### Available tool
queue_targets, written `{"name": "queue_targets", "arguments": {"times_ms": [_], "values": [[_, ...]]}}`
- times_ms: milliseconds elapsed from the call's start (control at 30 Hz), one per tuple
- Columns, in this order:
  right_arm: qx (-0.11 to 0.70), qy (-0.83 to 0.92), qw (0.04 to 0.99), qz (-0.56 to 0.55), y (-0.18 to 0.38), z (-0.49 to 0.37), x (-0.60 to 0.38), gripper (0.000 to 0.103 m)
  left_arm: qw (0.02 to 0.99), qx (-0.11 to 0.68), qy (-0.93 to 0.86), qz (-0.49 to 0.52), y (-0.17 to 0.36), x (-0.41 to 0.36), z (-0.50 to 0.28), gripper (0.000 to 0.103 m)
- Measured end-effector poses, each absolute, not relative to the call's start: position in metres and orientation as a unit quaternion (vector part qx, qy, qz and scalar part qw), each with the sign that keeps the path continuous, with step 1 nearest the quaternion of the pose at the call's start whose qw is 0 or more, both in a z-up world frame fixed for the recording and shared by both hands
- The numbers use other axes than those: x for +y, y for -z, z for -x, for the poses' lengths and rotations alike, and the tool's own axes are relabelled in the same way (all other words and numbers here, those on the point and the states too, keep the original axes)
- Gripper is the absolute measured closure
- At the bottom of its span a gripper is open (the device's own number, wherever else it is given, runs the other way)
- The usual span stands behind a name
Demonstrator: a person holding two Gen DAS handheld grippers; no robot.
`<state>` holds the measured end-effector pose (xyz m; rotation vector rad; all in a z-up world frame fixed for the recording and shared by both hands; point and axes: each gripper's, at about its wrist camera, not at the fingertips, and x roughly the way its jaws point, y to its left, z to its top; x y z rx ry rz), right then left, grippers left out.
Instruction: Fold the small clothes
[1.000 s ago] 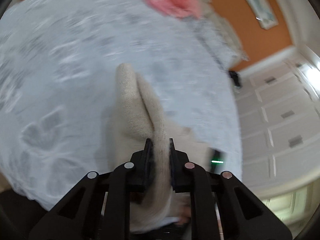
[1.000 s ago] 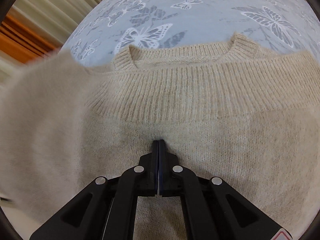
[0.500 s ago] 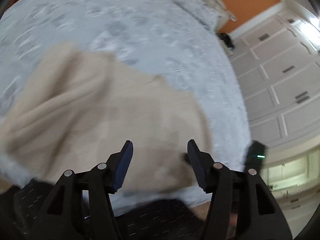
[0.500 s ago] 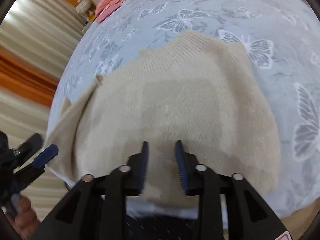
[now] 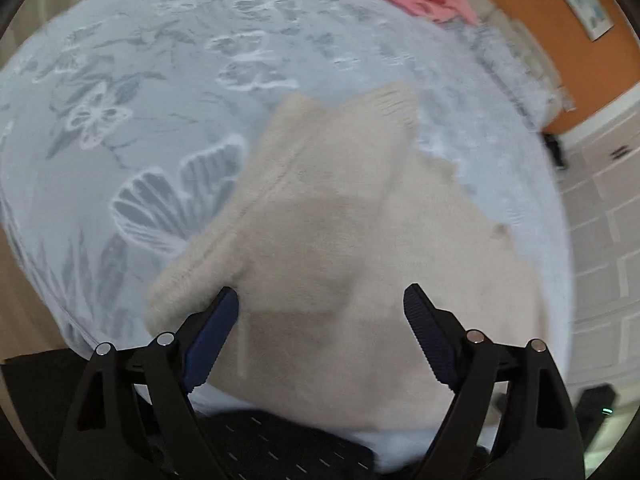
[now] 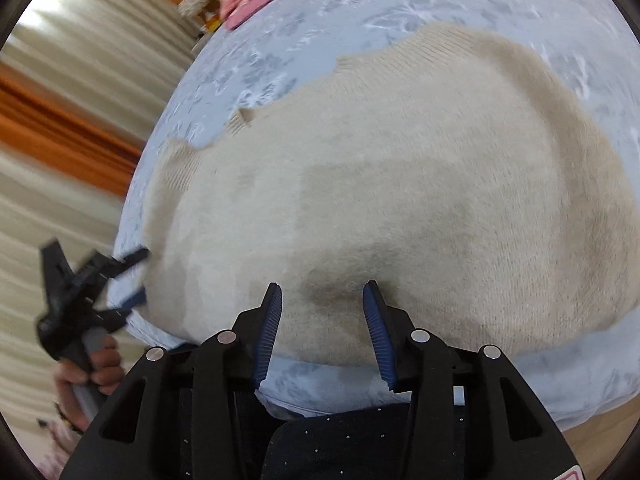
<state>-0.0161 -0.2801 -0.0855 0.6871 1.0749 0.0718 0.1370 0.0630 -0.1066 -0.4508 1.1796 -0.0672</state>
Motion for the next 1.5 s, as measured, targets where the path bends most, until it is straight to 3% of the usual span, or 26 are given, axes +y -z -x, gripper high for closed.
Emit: {"name": "queue_targets", "arguments": {"times_ms": [200,500,567,600,633,667,800,933,1033,1067,1133,1233,1300,1367,1500], "values": [[0.478,-0.029,0.799,-0.364,0.09,0.026,-0.293,0.061,0.787,0.52,-0.027,0.33,0.095,0.1,-0.114,0.021],[0.478,-0.03,0.793,-0.378,0.093,0.023,-0.296,0.061,0.713,0.54,-0.13,0.428,0.142,0.139,-0.084,0.019],[0.476,-0.031,0.791,-0.383,0.095,0.021,-0.297,0.061,0.714,0.535,-0.118,0.435,0.145,0.136,-0.088,0.035],[0.476,-0.031,0.79,-0.386,0.095,0.021,-0.297,0.061,0.727,0.526,-0.111,0.427,0.141,0.132,-0.091,0.05],[0.475,-0.031,0.789,-0.387,0.096,0.021,-0.297,0.061,0.745,0.517,-0.078,0.414,0.133,0.123,-0.099,0.073],[0.474,-0.031,0.789,-0.39,0.096,0.021,-0.298,0.061,0.754,0.52,-0.068,0.397,0.126,0.118,-0.103,0.078],[0.457,-0.03,0.789,-0.41,0.097,0.025,-0.305,0.061,0.793,0.476,0.011,0.38,0.068,0.08,-0.114,0.085],[0.418,-0.018,0.785,-0.457,0.099,0.037,-0.322,0.06,0.838,0.433,0.158,0.292,-0.018,-0.019,-0.108,0.085],[0.373,-0.003,0.788,-0.49,0.094,0.053,-0.34,0.058,0.834,0.438,0.258,0.215,-0.037,-0.103,-0.085,0.084],[0.358,0.006,0.79,-0.497,0.091,0.061,-0.346,0.056,0.827,0.451,0.278,0.188,-0.031,-0.128,-0.078,0.078],[0.346,0.027,0.799,-0.491,0.085,0.072,-0.357,0.048,0.803,0.494,0.311,0.12,0.0,-0.179,-0.068,0.07],[0.367,0.06,0.814,-0.445,0.074,0.088,-0.371,0.045,0.779,0.558,0.281,0.056,0.051,-0.206,-0.055,0.068],[0.387,0.064,0.824,-0.408,0.065,0.095,-0.378,0.039,0.782,0.553,0.272,0.092,0.057,-0.188,-0.044,0.054],[0.4,0.052,0.826,-0.394,0.059,0.095,-0.383,0.036,0.801,0.538,0.249,0.083,0.053,-0.174,-0.036,0.023],[0.423,-0.002,0.813,-0.401,0.058,0.063,-0.378,0.032,0.831,0.51,0.222,0.028,0.047,-0.143,-0.029,0.02]]}}
